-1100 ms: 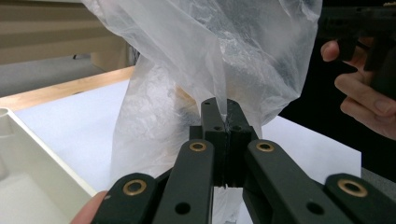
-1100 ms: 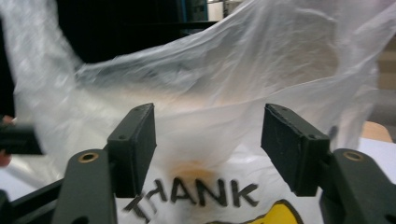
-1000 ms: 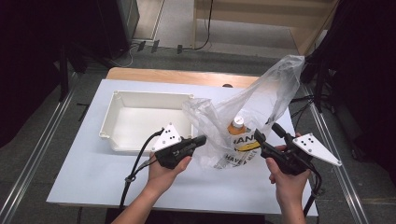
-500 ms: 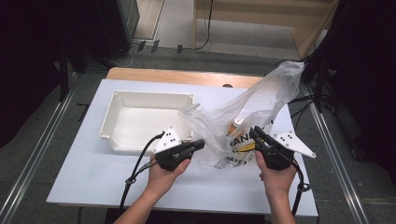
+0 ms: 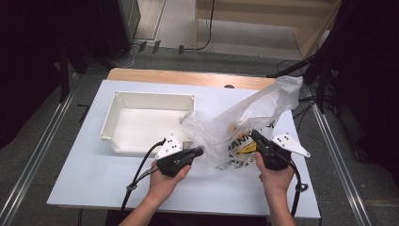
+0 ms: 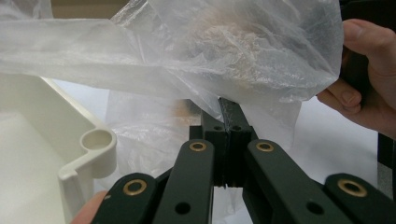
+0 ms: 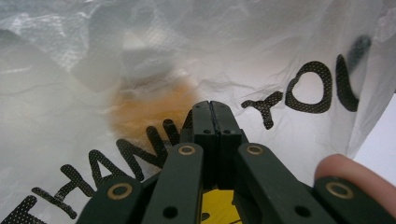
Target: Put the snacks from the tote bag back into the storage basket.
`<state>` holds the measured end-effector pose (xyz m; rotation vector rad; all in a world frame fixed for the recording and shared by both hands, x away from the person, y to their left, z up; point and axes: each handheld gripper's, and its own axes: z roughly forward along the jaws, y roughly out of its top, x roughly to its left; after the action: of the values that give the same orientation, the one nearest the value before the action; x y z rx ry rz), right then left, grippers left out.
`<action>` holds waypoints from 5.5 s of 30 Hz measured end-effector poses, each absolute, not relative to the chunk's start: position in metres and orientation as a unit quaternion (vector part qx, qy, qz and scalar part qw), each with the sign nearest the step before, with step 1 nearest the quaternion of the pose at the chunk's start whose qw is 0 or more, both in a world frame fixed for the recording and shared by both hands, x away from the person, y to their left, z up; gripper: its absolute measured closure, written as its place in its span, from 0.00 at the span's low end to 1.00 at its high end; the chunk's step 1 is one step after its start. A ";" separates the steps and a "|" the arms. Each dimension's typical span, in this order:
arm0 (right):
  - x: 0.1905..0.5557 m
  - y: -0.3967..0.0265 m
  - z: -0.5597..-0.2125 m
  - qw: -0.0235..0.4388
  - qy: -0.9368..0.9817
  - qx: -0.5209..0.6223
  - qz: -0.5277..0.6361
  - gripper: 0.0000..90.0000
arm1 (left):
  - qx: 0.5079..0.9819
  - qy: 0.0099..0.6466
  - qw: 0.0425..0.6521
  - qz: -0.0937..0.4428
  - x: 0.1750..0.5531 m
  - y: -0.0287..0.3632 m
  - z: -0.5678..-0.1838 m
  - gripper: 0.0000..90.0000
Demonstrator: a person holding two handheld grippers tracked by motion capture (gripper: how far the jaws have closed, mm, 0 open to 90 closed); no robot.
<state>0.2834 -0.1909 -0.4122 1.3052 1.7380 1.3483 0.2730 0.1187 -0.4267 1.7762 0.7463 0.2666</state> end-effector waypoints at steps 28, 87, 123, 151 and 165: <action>0.312 -0.189 -0.389 0.277 0.624 0.507 0.526 1.00 | 0.758 0.326 0.551 0.125 0.256 0.108 -0.460 1.00; 0.390 -0.205 -0.447 0.249 0.663 0.590 0.387 1.00 | 0.784 0.329 0.497 0.171 0.247 0.100 -0.466 1.00; 0.289 -0.184 -0.406 0.218 0.656 0.466 0.552 0.54 | 0.797 0.322 0.476 0.184 0.245 0.093 -0.468 1.00; 0.309 -0.174 -0.482 0.141 0.748 0.525 0.379 0.92 | 0.749 0.341 0.545 0.160 0.244 0.114 -0.458 0.76; 0.308 -0.177 -0.484 0.144 0.730 0.540 0.392 0.77 | 0.709 0.348 0.566 0.238 0.260 0.115 -0.395 0.28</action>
<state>0.3084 -0.1765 -0.4842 1.5579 2.1058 1.1309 0.2598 0.1154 -0.3954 1.6661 0.8176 0.5586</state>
